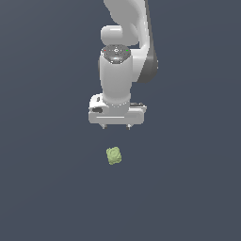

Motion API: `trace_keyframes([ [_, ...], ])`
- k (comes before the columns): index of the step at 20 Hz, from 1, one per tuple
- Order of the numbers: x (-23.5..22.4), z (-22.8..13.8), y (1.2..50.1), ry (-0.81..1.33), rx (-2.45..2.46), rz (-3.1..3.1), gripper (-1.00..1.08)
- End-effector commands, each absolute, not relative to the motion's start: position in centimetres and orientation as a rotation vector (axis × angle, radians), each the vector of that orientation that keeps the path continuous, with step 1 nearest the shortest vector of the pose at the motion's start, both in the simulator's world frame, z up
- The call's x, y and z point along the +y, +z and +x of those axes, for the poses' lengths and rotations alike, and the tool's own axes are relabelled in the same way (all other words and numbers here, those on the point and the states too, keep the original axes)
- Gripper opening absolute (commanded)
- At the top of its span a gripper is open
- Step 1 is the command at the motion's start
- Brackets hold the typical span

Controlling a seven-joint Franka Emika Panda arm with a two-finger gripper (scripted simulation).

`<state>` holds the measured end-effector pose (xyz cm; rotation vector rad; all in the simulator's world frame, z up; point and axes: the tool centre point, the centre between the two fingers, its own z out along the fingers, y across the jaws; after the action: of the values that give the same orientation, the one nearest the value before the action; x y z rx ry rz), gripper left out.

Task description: Pick up the object and move it to a goal position.

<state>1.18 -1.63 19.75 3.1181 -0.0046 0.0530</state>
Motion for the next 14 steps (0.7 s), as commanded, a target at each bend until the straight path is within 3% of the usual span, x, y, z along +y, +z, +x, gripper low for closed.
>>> trace_keyframes([
  [1,-1.63,1.18,19.75,0.053,-0.005,3.118,1.0],
  [14,-1.93,1.04,20.14,0.042,0.028,3.111,1.0],
])
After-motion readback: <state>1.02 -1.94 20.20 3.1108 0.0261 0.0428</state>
